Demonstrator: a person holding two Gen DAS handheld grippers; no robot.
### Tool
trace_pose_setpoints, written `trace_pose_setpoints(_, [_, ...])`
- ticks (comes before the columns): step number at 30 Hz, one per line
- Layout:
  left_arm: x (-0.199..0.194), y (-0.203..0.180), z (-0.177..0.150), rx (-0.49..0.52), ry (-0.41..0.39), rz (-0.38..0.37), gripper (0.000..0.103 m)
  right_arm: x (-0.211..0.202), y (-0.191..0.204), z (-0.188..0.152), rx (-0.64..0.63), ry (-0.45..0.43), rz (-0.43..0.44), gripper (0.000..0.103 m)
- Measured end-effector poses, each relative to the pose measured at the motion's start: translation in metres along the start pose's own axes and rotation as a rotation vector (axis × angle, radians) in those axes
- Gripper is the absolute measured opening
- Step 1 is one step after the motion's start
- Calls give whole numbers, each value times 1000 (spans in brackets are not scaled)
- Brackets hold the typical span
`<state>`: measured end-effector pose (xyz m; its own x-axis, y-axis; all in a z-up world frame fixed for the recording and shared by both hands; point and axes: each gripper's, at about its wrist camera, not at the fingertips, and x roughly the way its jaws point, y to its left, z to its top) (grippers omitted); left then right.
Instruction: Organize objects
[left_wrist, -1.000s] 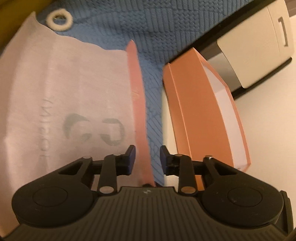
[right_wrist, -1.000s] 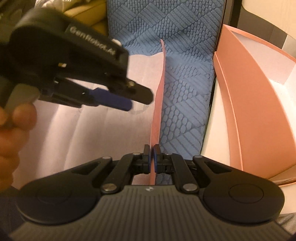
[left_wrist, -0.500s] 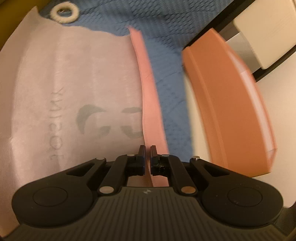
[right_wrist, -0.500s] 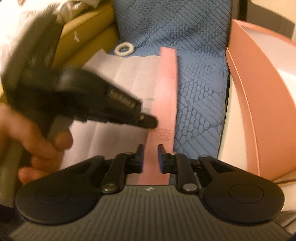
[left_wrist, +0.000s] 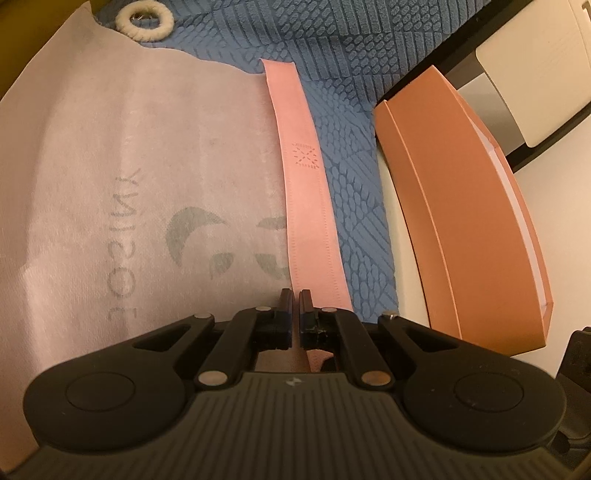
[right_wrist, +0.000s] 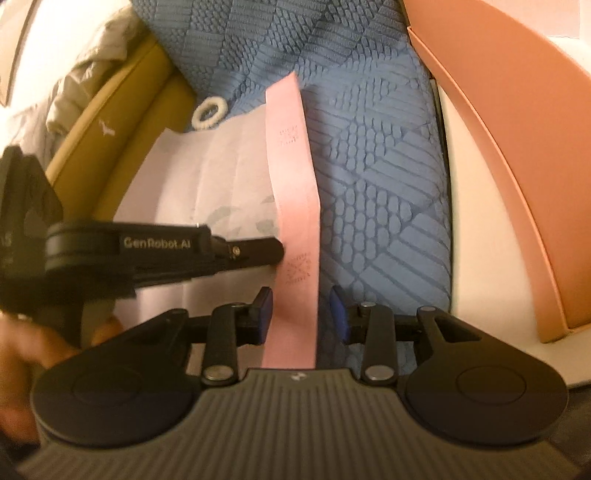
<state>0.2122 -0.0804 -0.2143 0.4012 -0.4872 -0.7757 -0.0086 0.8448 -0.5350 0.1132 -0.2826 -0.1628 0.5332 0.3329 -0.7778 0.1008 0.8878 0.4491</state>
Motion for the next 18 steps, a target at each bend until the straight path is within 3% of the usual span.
trace_pose_setpoints(3, [0,1,1,-17,-3,-1,5,5,-1,2,33,-12,12,32])
trace_pose_setpoints(7, [1,-2,8,-33,-6,4,5,9,6,-1,4,-6,15,10])
trace_pose_setpoints(18, [-6,-20,14,-25,-34,-13,5,-9,13,2,-149,-51,-169,6])
